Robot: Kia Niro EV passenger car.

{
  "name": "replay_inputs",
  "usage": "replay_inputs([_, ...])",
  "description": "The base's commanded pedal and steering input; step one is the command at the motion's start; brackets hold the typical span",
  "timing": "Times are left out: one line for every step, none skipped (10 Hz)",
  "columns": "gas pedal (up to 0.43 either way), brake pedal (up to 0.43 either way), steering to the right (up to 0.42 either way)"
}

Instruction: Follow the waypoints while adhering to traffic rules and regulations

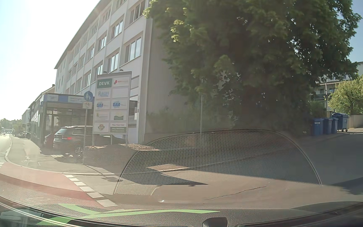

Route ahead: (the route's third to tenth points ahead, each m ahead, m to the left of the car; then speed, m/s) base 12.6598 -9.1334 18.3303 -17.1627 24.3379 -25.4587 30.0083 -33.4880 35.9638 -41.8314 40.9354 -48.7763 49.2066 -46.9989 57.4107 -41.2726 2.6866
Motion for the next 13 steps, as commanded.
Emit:
replay_inputs([0.000, 0.000, 0.416])
replay_inputs([0.000, 0.000, 0.420])
replay_inputs([0.000, 0.000, 0.422])
replay_inputs([0.008, 0.000, 0.425])
replay_inputs([0.008, 0.000, 0.426])
replay_inputs([0.028, 0.000, 0.427])
replay_inputs([0.047, 0.000, 0.429])
replay_inputs([0.067, 0.000, 0.433])
replay_inputs([0.079, 0.000, 0.435])
replay_inputs([0.079, 0.000, 0.438])
replay_inputs([0.079, 0.000, 0.440])
replay_inputs([0.079, 0.000, 0.446])
replay_inputs([0.079, 0.000, 0.453])
